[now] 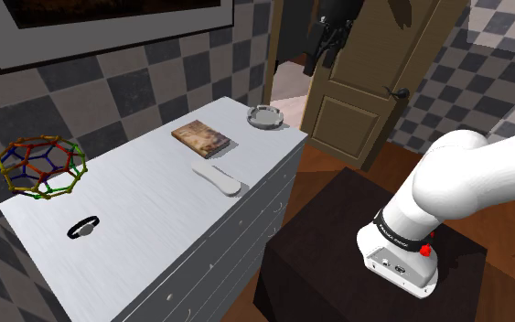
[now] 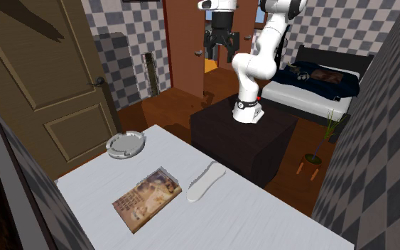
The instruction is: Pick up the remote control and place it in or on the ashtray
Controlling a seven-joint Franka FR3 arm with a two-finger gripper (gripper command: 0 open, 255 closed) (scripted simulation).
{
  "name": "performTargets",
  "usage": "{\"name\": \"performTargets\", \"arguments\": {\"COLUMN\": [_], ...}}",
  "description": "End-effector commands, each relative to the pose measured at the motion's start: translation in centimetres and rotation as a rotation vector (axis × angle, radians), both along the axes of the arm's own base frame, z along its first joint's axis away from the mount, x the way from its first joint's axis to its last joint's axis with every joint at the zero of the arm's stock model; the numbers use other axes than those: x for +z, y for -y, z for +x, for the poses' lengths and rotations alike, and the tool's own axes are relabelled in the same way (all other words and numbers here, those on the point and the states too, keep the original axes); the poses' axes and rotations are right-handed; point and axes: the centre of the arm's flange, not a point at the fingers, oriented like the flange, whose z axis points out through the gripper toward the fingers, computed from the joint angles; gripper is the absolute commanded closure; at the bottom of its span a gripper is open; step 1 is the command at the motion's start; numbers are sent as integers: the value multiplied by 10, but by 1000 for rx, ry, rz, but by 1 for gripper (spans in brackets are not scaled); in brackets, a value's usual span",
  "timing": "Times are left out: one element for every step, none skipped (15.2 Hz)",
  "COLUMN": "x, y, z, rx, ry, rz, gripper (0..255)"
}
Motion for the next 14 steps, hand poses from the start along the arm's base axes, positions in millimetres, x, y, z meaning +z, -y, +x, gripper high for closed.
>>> {"name": "performTargets", "arguments": {"x": [0, -10, -21, -31, -41, -52, -62, -73, -83, -94, -104, -115, -125, -136], "y": [0, -5, -11, -16, -21, -27, -32, -37, -42, -48, -53, -58, -63, -68], "z": [0, 7, 14, 21, 27, 34, 41, 48, 54, 61, 68, 74, 81, 87], "rx": [0, 0, 1, 1, 2, 2, 3, 3, 4, 4, 5, 5, 6, 6], "ry": [0, -3, -5, -8, -10, -13, -15, -18, -21, -23, -26, -28, -31, -33], "rz": [0, -2, -5, -7, -10, -12, -15, -17, -20, -22, -25, -27, -30, -32], "gripper": [0, 0, 0, 0, 0, 0, 0, 0, 0, 0, 0, 0, 0, 0]}}
